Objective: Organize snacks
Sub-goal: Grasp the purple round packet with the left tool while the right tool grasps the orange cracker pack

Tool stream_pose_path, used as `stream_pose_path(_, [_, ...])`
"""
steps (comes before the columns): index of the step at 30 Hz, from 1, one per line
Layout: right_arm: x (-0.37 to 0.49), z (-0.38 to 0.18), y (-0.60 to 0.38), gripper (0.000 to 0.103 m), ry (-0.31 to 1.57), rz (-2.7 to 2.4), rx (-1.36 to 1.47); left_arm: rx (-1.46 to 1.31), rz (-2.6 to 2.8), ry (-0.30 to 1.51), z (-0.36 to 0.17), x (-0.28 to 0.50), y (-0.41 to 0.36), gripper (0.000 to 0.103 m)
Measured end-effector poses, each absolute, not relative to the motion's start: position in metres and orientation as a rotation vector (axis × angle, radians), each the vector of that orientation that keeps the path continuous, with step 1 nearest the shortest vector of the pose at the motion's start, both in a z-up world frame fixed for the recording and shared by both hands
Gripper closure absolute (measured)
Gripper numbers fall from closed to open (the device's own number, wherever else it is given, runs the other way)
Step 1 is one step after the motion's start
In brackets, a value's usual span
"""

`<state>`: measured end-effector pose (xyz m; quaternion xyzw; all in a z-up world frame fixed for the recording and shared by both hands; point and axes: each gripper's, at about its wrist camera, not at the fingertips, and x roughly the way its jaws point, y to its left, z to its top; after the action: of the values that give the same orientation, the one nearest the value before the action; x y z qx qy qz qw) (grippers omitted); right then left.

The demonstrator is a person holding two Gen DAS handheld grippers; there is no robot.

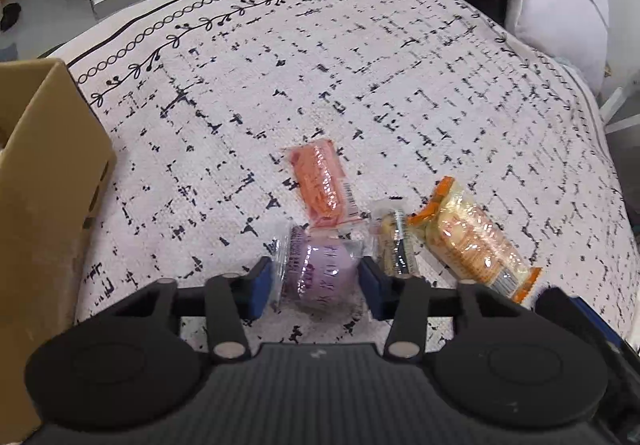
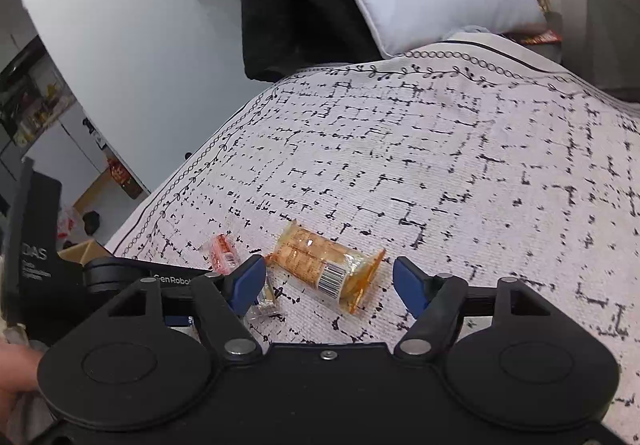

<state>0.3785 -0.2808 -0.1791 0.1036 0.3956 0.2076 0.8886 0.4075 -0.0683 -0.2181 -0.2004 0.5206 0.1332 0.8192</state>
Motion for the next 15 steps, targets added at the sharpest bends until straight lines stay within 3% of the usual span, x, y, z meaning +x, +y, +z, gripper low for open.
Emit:
stream_pose_path(2, [0.380, -0.183, -0.272, 0.031, 0.813, 0.429, 0.174, -0.438, 0.269, 1.107, -0.215, 0.406, -0.067, 0.066])
stream_pose_path(7, [0.383, -0.189, -0.252, 0.030, 0.749, 0.404, 0.070, -0.453, 0.255, 1.112, -0.210, 0.400, -0.057, 0.068])
stream_pose_path(15, [0.395, -0.193, -0.235, 0.019, 0.655, 0.416, -0.031, -0.491, 0.243, 1.080, -0.198, 0.380, -0.036, 0.068])
